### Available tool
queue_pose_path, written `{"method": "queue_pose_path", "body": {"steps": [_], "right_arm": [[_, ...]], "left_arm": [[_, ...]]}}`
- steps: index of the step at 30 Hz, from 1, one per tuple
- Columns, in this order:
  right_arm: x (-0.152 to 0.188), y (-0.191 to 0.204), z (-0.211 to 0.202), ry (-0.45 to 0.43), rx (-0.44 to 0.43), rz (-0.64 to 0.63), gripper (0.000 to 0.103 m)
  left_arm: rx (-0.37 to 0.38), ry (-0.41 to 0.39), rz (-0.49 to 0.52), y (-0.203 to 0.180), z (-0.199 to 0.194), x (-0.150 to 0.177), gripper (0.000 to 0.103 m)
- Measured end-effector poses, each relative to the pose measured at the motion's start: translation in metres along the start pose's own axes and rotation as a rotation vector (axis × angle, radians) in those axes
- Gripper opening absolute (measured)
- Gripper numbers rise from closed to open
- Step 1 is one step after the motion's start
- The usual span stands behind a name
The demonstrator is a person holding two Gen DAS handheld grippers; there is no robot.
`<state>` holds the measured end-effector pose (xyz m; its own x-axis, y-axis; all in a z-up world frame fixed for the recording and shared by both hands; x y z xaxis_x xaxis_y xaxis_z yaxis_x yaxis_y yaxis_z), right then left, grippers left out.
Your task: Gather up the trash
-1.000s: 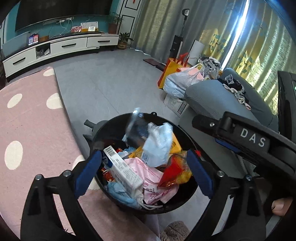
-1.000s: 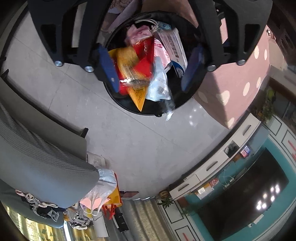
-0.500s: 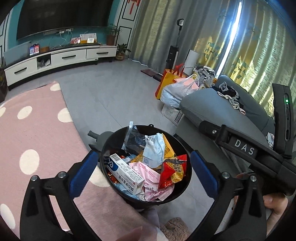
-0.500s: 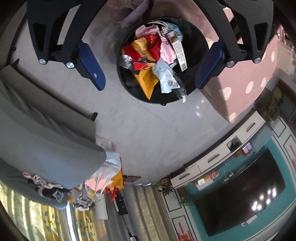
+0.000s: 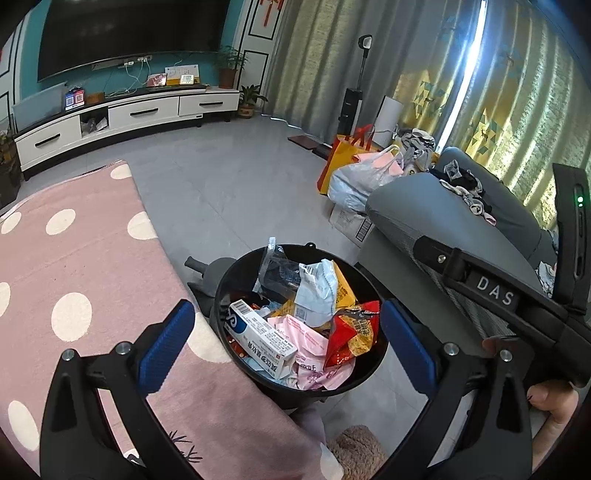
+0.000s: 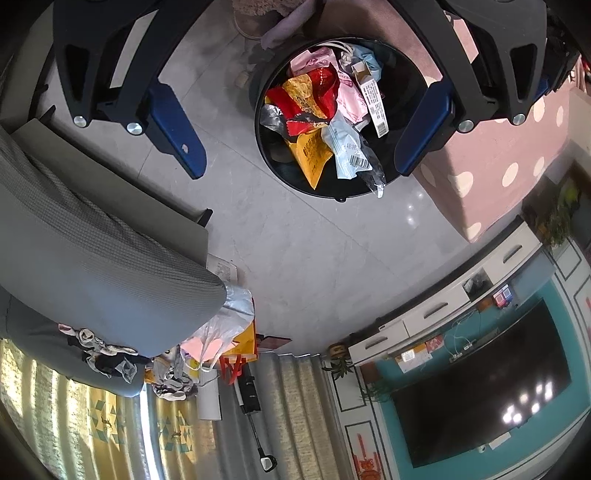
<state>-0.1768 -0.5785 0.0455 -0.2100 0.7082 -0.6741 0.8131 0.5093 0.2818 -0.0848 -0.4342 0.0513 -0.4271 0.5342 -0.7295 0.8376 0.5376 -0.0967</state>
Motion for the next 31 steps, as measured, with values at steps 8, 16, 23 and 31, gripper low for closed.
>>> {"method": "queue_pose_path", "body": {"steps": [8,16,23,31], "right_arm": [[0.001,0.003,-0.001,0.001,0.007,-0.018,0.100],[0.002,0.005,0.000,0.003,0.019,-0.034,0.100],[0.005,0.004,0.002,0.007,0.032,-0.043,0.100],[0.005,0.004,0.003,0.007,0.035,-0.052,0.100]], "left_arm": [[0.008,0.014,-0.004,0.000,0.003,0.005,0.100],[-0.002,0.019,-0.012,0.004,0.004,0.008,0.100],[0.000,0.026,-0.019,0.005,0.005,0.011,0.100],[-0.005,0.027,-0.042,0.007,0.001,0.013,0.100]]}}
Point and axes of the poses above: each gripper's, at about its wrist camera, not at the fingertips, and z roughly the way its jaws point, y to its left, x to its underside, the point moved 9 cm from there along z, roughly the way its jaws point, and after that the axes turned 10 degrees about z, right-handed, at the moved point
